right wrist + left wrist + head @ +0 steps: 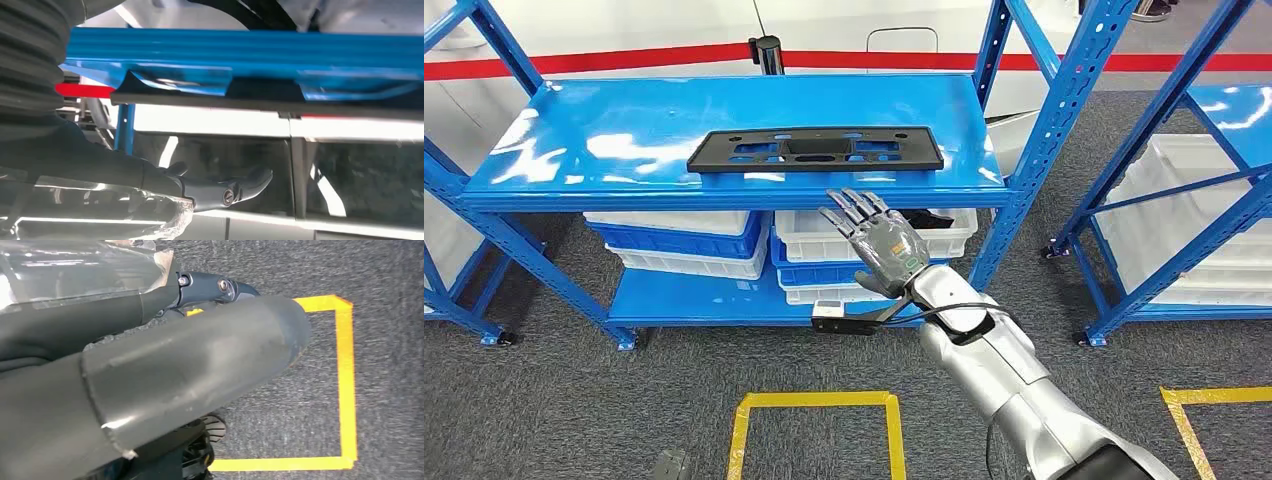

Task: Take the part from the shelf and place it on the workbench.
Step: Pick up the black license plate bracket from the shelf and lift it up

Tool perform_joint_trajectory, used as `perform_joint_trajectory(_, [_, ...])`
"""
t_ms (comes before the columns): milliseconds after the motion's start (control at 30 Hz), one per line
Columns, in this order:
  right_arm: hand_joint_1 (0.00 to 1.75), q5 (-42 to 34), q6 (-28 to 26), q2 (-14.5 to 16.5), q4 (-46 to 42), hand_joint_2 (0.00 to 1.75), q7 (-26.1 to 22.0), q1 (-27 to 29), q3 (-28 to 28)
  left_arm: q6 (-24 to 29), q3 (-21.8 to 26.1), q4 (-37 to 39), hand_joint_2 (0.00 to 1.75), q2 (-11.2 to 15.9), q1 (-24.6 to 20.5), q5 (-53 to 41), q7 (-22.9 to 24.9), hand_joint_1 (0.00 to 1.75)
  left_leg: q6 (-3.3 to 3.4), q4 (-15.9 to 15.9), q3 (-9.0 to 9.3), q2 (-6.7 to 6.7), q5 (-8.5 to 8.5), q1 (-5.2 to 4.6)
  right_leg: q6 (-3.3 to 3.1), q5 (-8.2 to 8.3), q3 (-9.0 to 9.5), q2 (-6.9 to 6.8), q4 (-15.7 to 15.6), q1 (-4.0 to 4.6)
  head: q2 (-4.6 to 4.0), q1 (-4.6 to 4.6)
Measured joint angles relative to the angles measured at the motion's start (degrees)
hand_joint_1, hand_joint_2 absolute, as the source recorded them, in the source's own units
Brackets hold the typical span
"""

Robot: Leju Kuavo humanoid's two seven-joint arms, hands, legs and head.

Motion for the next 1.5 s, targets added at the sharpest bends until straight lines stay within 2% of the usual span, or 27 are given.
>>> perform_joint_trajectory(267, [0.0, -0.2, 0.0, 1.3, 5.3, 1.75, 0.8, -3.1, 0.7, 0.4, 0.0, 0.2, 0.0, -0.1, 0.0, -1.0, 1.3, 0.0, 0.0, 0.0, 0.01, 0.0, 0.0, 0.0, 0.0, 0.0, 0.0, -0.01, 0.0, 0.0, 0.0, 0.0])
perform_joint_trajectory(500, [0.0, -0.3, -0.1, 1.4, 7.1, 1.75, 1.2, -3.7, 1.3, -0.1, 0.0, 0.2, 0.0, 0.0, 0.0, -1.5, 1.3, 0.0, 0.03, 0.1, -0.02, -0.01, -0.02, -0.03, 0.07, 0.04, 0.0, 0.0, 0.0, -0.06, 0.0, 0.0])
perform_joint_trajectory(567, [0.0, -0.1, -0.1, 1.4, 7.3, 1.75, 1.5, -3.8, 1.4, -0.8, 0.0, 0.2, 0.0, 0.1, 0.0, -1.5, 1.0, 0.0, 0.36, 0.2, -0.1, -0.02, -0.05, -0.14, 0.36, 0.22, -0.01, 0.05, -0.2, -0.28, 0.0, -0.02])
perform_joint_trajectory(633, [0.0, 0.0, -0.1, 1.4, 7.3, 1.75, 1.6, -3.9, 1.5, -1.2, 0.0, 0.3, 0.0, 0.3, 0.0, -1.5, 0.5, 0.0, 1.12, -0.6, 0.06, 0.0, -0.01, -0.18, 1.06, 0.92, 0.01, 0.09, 0.2, -0.15, 0.0, -0.02])
perform_joint_trajectory(700, [0.0, 0.0, -0.1, 1.4, 7.3, 1.75, 1.7, -4.1, 1.5, -1.1, 0.0, 0.3, 0.0, 0.2, 0.0, -1.5, 0.4, 0.0, 1.81, -1.9, 0.99, 0.22, 0.23, 0.22, 1.61, 1.03, -0.52, -0.22, 1.4, 0.08, 0.0, 0.07])
perform_joint_trajectory(767, [0.0, -0.1, -0.1, 1.4, 7.3, 1.75, 1.8, -4.6, 1.5, -1.0, 0.0, 0.3, 0.0, 0.2, 0.0, -1.5, 0.4, 0.0, 2.02, -2.4, 1.83, 0.57, 0.49, 0.79, 1.72, -0.71, -2.73, -0.63, 5.1, -0.14, 0.0, 0.18])
perform_joint_trajectory(833, [0.0, -0.1, -0.1, 1.5, 7.3, 1.75, 1.9, -4.8, 1.6, -0.8, 0.0, 0.3, 0.0, 0.2, 0.0, -1.5, 0.5, 0.0, 1.73, -2.4, 2.07, 0.83, 0.36, 1.28, 2.26, -3.05, -6.46, -0.85, 11.5, -0.75, 0.0, 0.24])
perform_joint_trajectory(867, [0.0, -0.1, 0.0, 1.4, 7.3, 1.75, 2.0, -4.8, 1.6, -0.7, 0.0, 0.3, 0.0, 0.1, 0.0, -1.5, 0.6, 0.0, 1.41, -2.4, 2.28, 0.9, 0.16, 1.6, 2.86, -3.58, -7.98, -0.99, 13.6, -1.19, 0.0, 0.22])
perform_joint_trajectory(900, [0.0, -0.1, 0.1, 1.3, 7.2, 1.75, 2.1, -4.8, 1.5, -0.7, 0.0, 0.3, 0.0, 0.1, 0.1, -1.4, 0.7, 0.0, 0.94, -2.4, 2.61, 0.93, -0.15, 2.02, 3.66, -3.33, -8.67, -1.17, 14.1, -1.65, 0.0, 0.24])
perform_joint_trajectory(933, [0.0, 0.0, 0.1, 1.2, 7.2, 1.75, 2.2, -4.7, 1.5, -0.6, 0.0, 0.3, 0.0, 0.0, 0.2, -1.4, 0.8, 0.0, 0.35, -2.3, 3.23, 0.94, -0.56, 2.51, 4.57, -2.1, -8.27, -1.42, 12.3, -2.13, 0.0, 0.24])
perform_joint_trajectory(1000, [0.0, 0.3, 0.1, 1.0, 7.1, 1.75, 2.4, -4.7, 1.5, -0.6, 0.0, 0.3, 0.0, -0.1, 0.2, -1.4, 0.9, 0.0, -1.15, -2.2, 4.68, 0.98, -1.72, 3.42, 6.33, 1.68, -5.57, -2.11, 5.1, -2.94, 0.0, 0.37])
perform_joint_trajectory(1033, [0.0, 0.4, 0.1, 0.8, 7.0, 1.75, 2.4, -4.7, 1.5, -0.5, 0.0, 0.3, 0.0, -0.1, 0.2, -1.4, 0.9, 0.0, -1.86, -2.0, 5.24, 1.03, -2.3, 3.71, 6.37, 2.41, -4.59, -2.4, 2.2, -2.98, 0.0, 0.54])
perform_joint_trajectory(1067, [0.0, 0.5, 0.0, 0.7, 6.9, 1.75, 2.5, -4.7, 1.6, -0.5, 0.0, 0.3, 0.0, 0.0, 0.1, -1.4, 0.9, 0.0, -2.49, -1.9, 5.37, 1.09, -2.81, 3.8, 5.87, 2.77, -3.92, -2.6, 0.6, -2.89, 0.0, 0.65])
perform_joint_trajectory(1100, [0.0, 0.5, 0.0, 0.6, 6.9, 1.75, 2.5, -4.5, 1.5, -0.5, 0.0, 0.3, 0.0, 0.0, 0.1, -1.4, 0.9, 0.0, -2.96, -1.8, 5.42, 1.18, -3.13, 3.77, 4.83, 2.28, -3.85, -2.59, 0.6, -2.65, 0.0, 0.59])
perform_joint_trajectory(1133, [0.0, 0.6, 0.0, 0.6, 6.8, 1.75, 2.6, -4.4, 1.5, -0.5, 0.0, 0.4, 0.0, 0.0, 0.1, -1.4, 0.9, 0.0, -3.26, -1.6, 5.47, 1.26, -3.27, 3.8, 3.7, 1.85, -3.68, -2.44, 0.7, -2.54, 0.0, 0.45])
perform_joint_trajectory(1200, [0.0, 0.6, 0.0, 0.5, 6.5, 1.75, 2.6, -4.4, 1.5, -0.5, 0.0, 0.4, 0.0, 0.0, 0.1, -1.4, 1.0, 0.0, -3.65, 0.7, 4.41, 1.21, -2.56, 4.01, 2.5, 1.59, -3.08, -1.93, 0.9, -2.65, 0.0, -0.01])
perform_joint_trajectory(1233, [0.0, 0.6, -0.1, 0.5, 6.3, 1.75, 2.6, -4.5, 1.5, -0.5, 0.0, 0.4, 0.0, 0.0, 0.0, -1.4, 1.0, 0.0, -3.72, 3.3, 2.83, 1.06, -2.21, 4.1, 2.08, 1.32, -2.69, -1.68, 0.7, -2.67, 0.0, -0.16])
perform_joint_trajectory(1267, [0.0, 0.6, -0.1, 0.6, 6.2, 1.75, 2.6, -4.6, 1.5, -0.5, 0.0, 0.4, 0.0, 0.0, -0.1, -1.4, 1.0, 0.0, -3.77, 6.8, 0.45, 0.89, -2.47, 4.12, 1.67, 0.99, -2.22, -1.48, 0.5, -2.62, 0.0, -0.37])
perform_joint_trajectory(1333, [0.0, 0.6, -0.1, 0.7, 6.1, 1.75, 2.6, -4.6, 1.5, -0.5, 0.0, 0.4, 0.0, -0.1, -0.1, -1.4, 1.0, 0.0, -3.76, 13.4, -5.0, 0.69, -5.25, 3.89, 0.96, 0.19, -1.18, -1.11, 0.3, -2.28, 0.0, -0.67])
perform_joint_trajectory(1367, [0.0, 0.6, -0.1, 0.7, 6.1, 1.75, 2.6, -4.6, 1.5, -0.5, 0.0, 0.4, 0.0, -0.1, 0.0, -1.4, 1.0, 0.0, -3.67, 15.3, -7.33, 0.66, -6.7, 3.74, 0.72, -0.29, -0.59, -0.9, 0.2, -2.04, 0.0, -0.74])
perform_joint_trajectory(1400, [0.0, 0.6, -0.1, 0.7, 6.1, 1.75, 2.6, -4.5, 1.5, -0.5, 0.0, 0.4, 0.0, -0.1, 0.0, -1.4, 1.0, 0.0, -3.44, 15.6, -8.92, 0.65, -7.1, 3.52, 0.56, -0.78, 0.05, -0.68, 0.2, -1.77, 0.0, -0.72])
perform_joint_trajectory(1433, [0.0, 0.6, -0.1, 0.7, 6.1, 1.75, 2.6, -4.5, 1.5, -0.5, 0.0, 0.4, 0.0, -0.1, 0.1, -1.4, 1.0, 0.0, -2.96, 14.3, -9.67, 0.62, -6.03, 3.22, 0.44, -1.33, 0.8, -0.49, 0.2, -1.46, 0.0, -0.76])
perform_joint_trajectory(1467, [0.0, 0.6, -0.1, 0.7, 6.1, 1.75, 2.6, -4.5, 1.5, -0.5, 0.0, 0.4, 0.0, -0.1, 0.1, -1.4, 1.0, 0.0, -2.25, 11.7, -9.63, 0.56, -3.77, 2.83, 0.35, -1.85, 1.58, -0.36, 0.1, -1.14, 0.0, -0.79])
perform_joint_trajectory(1500, [0.0, 0.6, -0.1, 0.8, 6.1, 1.75, 2.6, -4.5, 1.5, -0.5, 0.0, 0.4, 0.0, 0.0, 0.1, -1.4, 1.0, 0.0, -1.01, 8.1, -9.14, 0.41, -0.1, 2.18, 0.25, -2.4, 2.18, -0.27, 0.0, -0.98, 0.0, -0.77])
